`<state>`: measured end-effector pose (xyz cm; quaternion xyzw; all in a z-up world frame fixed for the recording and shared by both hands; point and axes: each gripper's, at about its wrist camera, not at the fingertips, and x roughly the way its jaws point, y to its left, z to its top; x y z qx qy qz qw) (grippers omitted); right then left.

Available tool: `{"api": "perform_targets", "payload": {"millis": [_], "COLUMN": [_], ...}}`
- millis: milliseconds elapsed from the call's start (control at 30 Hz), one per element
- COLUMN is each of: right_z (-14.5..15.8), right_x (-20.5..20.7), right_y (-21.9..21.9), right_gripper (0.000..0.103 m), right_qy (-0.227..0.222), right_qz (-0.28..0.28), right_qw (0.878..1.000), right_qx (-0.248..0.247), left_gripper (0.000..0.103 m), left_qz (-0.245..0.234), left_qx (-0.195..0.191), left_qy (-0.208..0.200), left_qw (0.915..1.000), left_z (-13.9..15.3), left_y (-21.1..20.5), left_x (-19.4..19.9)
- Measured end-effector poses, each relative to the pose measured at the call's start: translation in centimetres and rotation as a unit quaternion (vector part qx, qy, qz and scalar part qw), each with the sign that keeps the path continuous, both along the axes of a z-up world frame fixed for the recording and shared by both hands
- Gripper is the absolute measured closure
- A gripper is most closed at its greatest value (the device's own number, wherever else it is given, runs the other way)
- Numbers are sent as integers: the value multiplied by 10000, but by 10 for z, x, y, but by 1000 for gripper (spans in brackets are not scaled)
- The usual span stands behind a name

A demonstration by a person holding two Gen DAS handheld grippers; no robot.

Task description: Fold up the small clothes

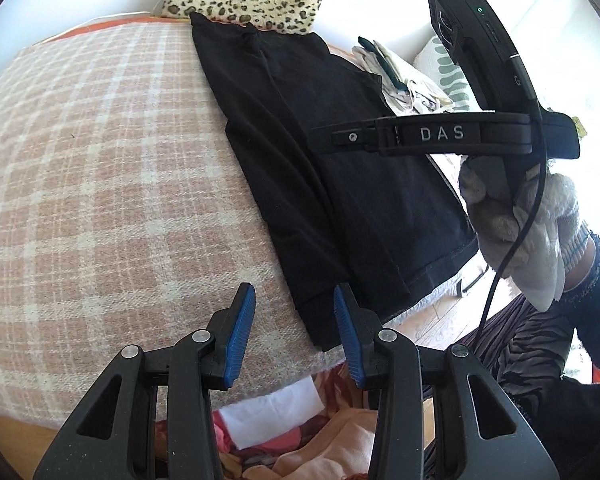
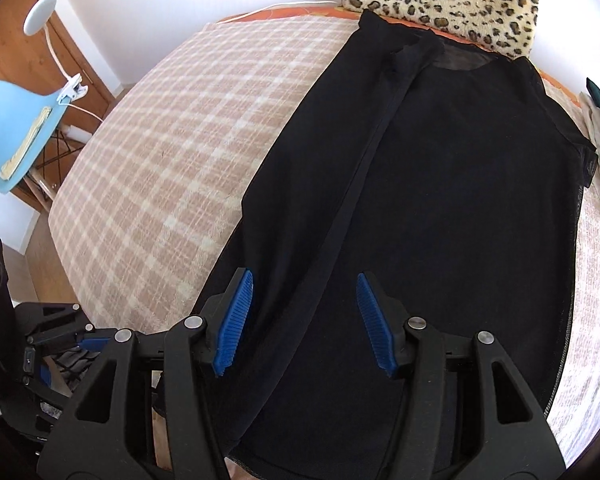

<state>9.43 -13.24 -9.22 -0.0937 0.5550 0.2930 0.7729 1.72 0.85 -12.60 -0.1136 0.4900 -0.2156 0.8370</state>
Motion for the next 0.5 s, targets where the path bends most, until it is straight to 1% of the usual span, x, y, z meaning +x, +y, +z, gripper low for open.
{"api": "perform_targets", "payload": {"millis": [133,167,200,367,500], "right_z": [-4,-5,-6,-15,-19], "right_x": [-13,-16,-20,-41,-60], "right_y": [7,9,11,10,-5], "right_gripper": [46,46,46,46,46], "right_qy": [-87,-111,-109,-255,-696], "right_qz": [65,98,137,286,379], "right_qw": [9999,9998,9997,9979,9914], "right_qx": [-126,-159,-188,-521,-1041], "left_gripper": [66,68,75,91,95], "left_qz": [-21,-30,-70,-250,-287], "left_qx": [7,50,53,115,214], "left_qy": [34,8,-8,-25,-102], "left_qw": [10000,10000,10000,9996,9993], "left_z": [-3,-4,-4,-7,-8], "left_y": [0,-2,-4,-12,-15], "left_x": [1,2,1,0,-3]}}
